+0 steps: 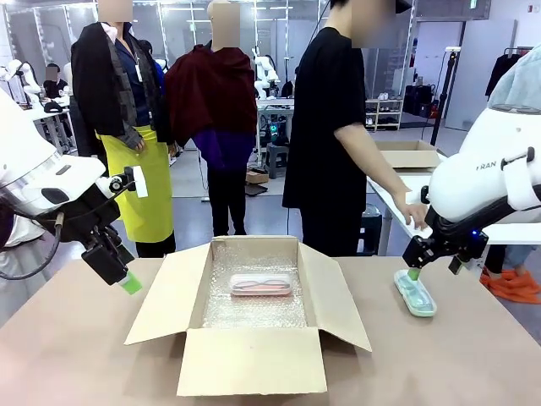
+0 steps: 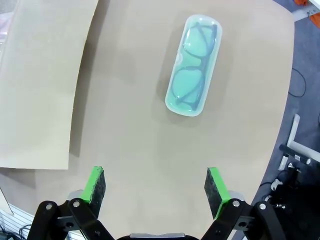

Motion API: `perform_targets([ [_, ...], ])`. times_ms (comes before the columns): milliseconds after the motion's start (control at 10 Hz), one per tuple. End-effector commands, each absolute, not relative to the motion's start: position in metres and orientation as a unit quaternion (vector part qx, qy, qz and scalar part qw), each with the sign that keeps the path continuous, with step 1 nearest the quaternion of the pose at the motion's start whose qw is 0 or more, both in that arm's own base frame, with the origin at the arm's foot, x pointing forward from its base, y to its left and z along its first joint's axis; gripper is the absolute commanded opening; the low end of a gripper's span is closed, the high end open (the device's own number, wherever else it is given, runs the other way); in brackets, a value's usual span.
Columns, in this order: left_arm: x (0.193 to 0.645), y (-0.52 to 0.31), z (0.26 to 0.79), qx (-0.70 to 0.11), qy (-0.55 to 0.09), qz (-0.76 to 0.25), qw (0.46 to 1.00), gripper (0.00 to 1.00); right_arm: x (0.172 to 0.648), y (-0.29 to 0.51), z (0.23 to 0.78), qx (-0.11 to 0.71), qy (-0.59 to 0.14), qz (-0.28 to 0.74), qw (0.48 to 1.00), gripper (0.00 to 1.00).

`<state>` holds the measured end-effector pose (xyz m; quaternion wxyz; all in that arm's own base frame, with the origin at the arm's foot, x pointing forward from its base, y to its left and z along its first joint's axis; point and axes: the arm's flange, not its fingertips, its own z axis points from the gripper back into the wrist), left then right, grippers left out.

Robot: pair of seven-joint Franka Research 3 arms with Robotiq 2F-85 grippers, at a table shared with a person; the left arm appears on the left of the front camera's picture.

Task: Pack the glasses set securely to prepare it for shipping.
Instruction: Put the Glasses case from the right side of the table into the Package Box.

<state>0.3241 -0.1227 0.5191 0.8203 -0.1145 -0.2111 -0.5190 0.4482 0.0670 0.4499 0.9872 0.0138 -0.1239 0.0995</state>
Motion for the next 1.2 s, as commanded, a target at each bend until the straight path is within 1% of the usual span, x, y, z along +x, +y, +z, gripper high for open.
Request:
perform_targets([
  [0, 0.322, -0.121, 0.519, -0.122, -0.211, -0.521, 0.818, 1.0, 0.448, 0.065, 0.451, 0.019, -0.126, 0.11, 0.986, 1.0],
  [100, 0.322, -0.121, 0.519, -0.122, -0.211, -0.521, 0.818, 1.0, 0.448, 0.067, 0.45, 0.014, -0.124, 0.099, 0.987, 1.0],
  [300, 0.322, -0.121, 0.519, -0.122, -0.211, -0.521, 0.818, 1.0, 0.48, 0.073, 0.431, 0.008, -0.096, 0.072, 0.993, 1.0],
  [400, 0.322, -0.121, 0.519, -0.122, -0.211, -0.521, 0.818, 1.0, 0.495, 0.074, 0.421, 0.018, -0.094, 0.073, 0.993, 1.0],
  [600, 0.322, -0.121, 0.519, -0.122, -0.211, -0.521, 0.818, 1.0, 0.52, 0.075, 0.403, -0.007, -0.069, 0.041, 0.997, 1.0],
  [800, 0.322, -0.121, 0.519, -0.122, -0.211, -0.521, 0.818, 1.0, 0.536, 0.07, 0.387, 0.002, -0.068, 0.026, 0.997, 1.0],
  [1000, 0.322, -0.121, 0.519, -0.122, -0.211, -0.521, 0.818, 1.0, 0.549, 0.065, 0.365, 0.002, -0.047, 0.016, 0.999, 1.0],
  [1100, 0.322, -0.121, 0.519, -0.122, -0.211, -0.521, 0.818, 1.0, 0.555, 0.061, 0.355, -0.004, -0.052, 0.011, 0.999, 1.0],
])
